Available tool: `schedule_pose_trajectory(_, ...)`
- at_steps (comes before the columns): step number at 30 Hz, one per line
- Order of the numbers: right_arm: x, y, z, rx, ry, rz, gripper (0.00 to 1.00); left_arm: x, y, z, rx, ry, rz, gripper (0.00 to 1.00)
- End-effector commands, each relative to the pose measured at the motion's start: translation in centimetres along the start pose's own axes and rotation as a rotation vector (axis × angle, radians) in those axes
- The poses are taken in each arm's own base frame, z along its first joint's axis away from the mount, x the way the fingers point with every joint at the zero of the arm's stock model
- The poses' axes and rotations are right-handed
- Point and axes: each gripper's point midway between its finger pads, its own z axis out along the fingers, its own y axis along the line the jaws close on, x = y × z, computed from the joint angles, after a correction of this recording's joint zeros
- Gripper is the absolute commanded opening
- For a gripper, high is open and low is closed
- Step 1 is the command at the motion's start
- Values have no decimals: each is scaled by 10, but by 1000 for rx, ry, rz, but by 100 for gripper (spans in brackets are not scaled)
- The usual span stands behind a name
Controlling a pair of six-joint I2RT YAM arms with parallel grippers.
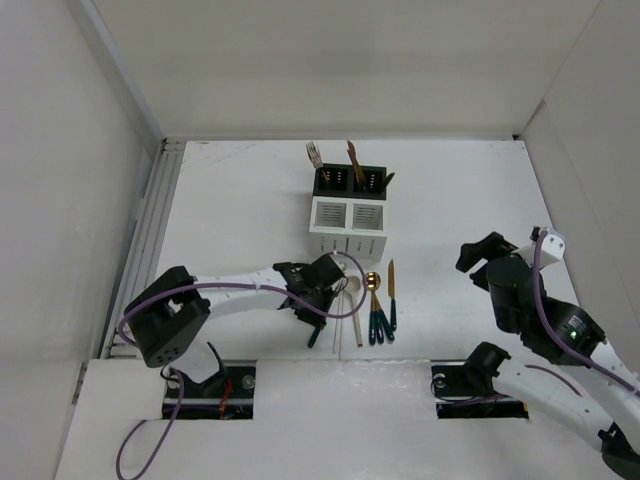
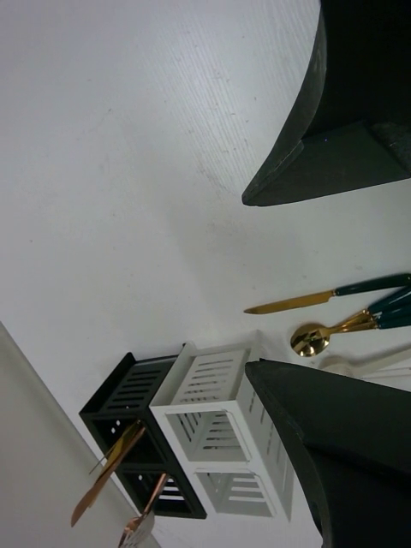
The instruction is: Sort the eating utensils into containers
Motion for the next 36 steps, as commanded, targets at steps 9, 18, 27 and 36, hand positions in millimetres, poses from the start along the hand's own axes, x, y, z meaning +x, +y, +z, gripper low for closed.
schedule_pose_trajectory(9, -8, -4, -3, 12, -23, -2, 78, 4, 17, 6, -108, 23, -9, 0)
schedule_pose_trajectory(18, -15, 20, 7, -5, -38, -41, 78, -9, 10, -26, -77, -57, -31, 0)
schedule_pose_trajectory(27, -14, 52, 18, -45, -18, -71, 78, -41, -10, -55, 29, -222, 31, 0)
schedule_pose_trajectory(36, -23, 90, 27, -95, -26, -34, 79, -73, -34, -113, 172, -449, 116, 0)
